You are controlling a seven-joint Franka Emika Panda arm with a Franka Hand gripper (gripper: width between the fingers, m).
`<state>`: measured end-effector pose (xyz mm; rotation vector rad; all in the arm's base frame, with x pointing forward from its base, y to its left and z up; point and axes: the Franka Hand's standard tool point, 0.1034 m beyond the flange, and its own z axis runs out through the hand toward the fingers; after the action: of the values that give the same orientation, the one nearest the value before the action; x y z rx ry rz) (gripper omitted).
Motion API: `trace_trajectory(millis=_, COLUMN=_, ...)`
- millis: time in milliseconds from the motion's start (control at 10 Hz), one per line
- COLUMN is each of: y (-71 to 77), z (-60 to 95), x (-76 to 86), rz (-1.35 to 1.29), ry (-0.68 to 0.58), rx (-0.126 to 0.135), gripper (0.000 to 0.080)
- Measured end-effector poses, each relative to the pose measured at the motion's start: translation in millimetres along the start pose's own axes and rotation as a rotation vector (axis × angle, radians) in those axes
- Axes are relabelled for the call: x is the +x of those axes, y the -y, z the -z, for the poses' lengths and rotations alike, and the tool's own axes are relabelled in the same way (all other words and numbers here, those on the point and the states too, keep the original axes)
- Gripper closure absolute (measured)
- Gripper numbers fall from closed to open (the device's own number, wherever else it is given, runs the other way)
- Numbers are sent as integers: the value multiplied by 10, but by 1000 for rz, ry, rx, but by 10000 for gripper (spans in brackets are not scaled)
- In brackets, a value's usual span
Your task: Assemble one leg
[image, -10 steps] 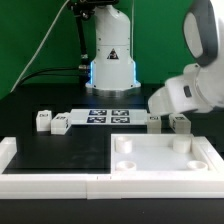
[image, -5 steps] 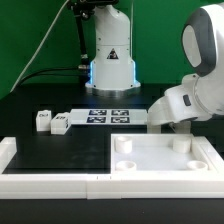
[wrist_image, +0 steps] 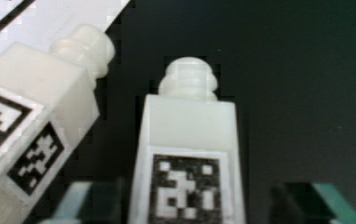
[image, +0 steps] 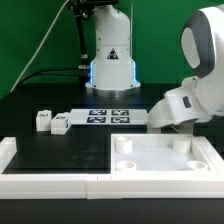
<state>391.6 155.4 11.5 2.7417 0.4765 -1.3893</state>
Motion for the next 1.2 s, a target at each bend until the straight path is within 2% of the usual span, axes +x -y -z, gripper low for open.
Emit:
trace_trajectory(millis=100, y=0, z=0, x=-1, rz=0, ry=0, rx=0, gripper=509)
trace_trajectory(millis=600, y=2, z=12, x=-14, rz=0, ry=4, rx=1, gripper=509)
trace_trajectory(millis=900, y=79, z=359, x=-366, rz=-10, ry=39, rx=-4, gripper=509)
trace_trajectory(millis=1100, y=99, z=501, x=-441, rz=11, ry=23, rx=7, gripper=509)
trace_trajectory(millis=1200, y=100, z=470, x=-419, rz=11, ry=19, rx=8, gripper=509)
